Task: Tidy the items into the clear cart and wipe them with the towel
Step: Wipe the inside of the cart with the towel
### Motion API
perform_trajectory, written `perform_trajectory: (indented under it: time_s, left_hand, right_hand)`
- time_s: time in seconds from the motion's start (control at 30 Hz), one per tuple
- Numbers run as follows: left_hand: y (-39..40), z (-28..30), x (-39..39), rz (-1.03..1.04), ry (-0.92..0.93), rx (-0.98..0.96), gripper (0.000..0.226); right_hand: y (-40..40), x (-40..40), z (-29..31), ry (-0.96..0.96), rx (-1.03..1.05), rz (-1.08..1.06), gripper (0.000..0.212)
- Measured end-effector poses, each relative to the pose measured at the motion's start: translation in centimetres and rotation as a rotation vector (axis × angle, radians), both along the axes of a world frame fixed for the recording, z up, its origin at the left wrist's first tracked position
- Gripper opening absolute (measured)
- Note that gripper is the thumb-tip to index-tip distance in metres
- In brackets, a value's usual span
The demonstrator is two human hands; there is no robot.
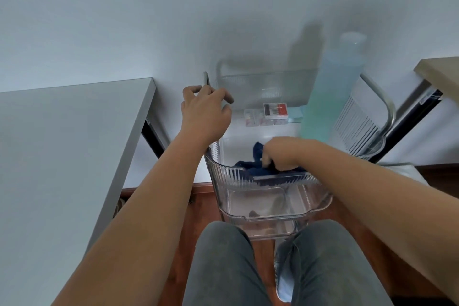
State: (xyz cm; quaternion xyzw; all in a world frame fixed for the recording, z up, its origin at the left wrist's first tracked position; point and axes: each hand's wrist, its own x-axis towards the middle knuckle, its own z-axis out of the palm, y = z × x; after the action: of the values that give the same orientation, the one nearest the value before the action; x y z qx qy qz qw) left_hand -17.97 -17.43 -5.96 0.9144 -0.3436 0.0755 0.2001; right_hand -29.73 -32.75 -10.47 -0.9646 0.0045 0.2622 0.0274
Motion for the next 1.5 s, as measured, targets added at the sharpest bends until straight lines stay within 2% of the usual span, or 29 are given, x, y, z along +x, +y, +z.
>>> perform_trajectory:
  time_s: [0.13,0.2,0.27,0.33,0.37,0.47,0.5,0.57,0.6,0.8,0.93,1.07,1.17,1.33,1.5]
  left_hand:
    - [-0.1,-0.1,0.2,0.001,0.009,-0.023,0.025]
    - [-0.1,-0.1,0.2,0.000,0.005,-0.029,0.025]
    - [-0.1,-0.2,0.2,-0.001,-0.003,-0.023,0.026]
    - [0.0,-0.2,0.2,0.002,-0.013,-0.011,0.026]
    - [0.0,-0.2,0.2,0.005,-0.015,-0.011,0.026]
    - [-0.1,-0.2,0.2,0.007,-0.008,-0.018,0.026]
    - [-0.2,-0.2,0.2,0.007,-0.008,-0.020,0.026]
    - [-0.2,-0.2,0.2,0.012,-0.003,-0.027,0.026]
    - [-0.2,-0.3,0.2,0.015,0.002,-0.034,0.025]
    - [-0.1,-0.2,0.4,-0.001,0.008,-0.054,0.025]
    - [0.1,-0.1,0.0,-0.005,0.038,-0.099,0.024]
    - [0.1,0.1,-0.2,-0.008,0.034,-0.085,0.024]
    - [0.0,0.1,-0.2,-0.015,0.038,-0.095,0.023]
    - [0.0,0.1,-0.2,-0.012,0.059,-0.130,0.024]
    - [0.0,0.0,-0.2,-0.021,0.047,-0.154,0.023]
  right_hand:
    - [-4.3,-2.6,0.8,-0.057,-0.244,-0.370,0.026]
    - [-5.2,-3.4,0.7,0.084,-0.311,-0.497,0.019]
    - [-5.3,-3.6,-0.2,0.211,-0.272,-0.557,0.031]
    - [-4.7,-3.3,-0.9,0.273,-0.177,-0.558,0.042]
    - [-4.3,-3.0,-1.1,0.282,-0.151,-0.552,0.039]
    - [-2.6,-2.4,-1.1,0.197,-0.131,-0.554,0.012]
    - [-2.1,-2.2,-1.2,0.143,-0.118,-0.561,0.011]
    - [-0.8,-1.4,-1.2,0.094,-0.018,-0.577,0.042]
    - [0.0,-1.2,-0.9,0.049,0.040,-0.590,0.047]
    - [4.8,0.4,-0.4,-0.149,0.288,-0.416,0.032]
    - [4.0,0.2,-1.0,-0.145,0.195,-0.396,0.035]
    - [-0.1,-1.8,-1.6,-0.222,-0.004,-0.674,0.027]
    - [-2.1,-2.5,-1.8,-0.282,-0.180,-0.746,0.019]
    - [-1.5,0.3,-3.9,-0.269,-0.109,-0.665,0.029]
    - [1.1,3.9,-4.9,-0.301,0.018,-0.617,0.028]
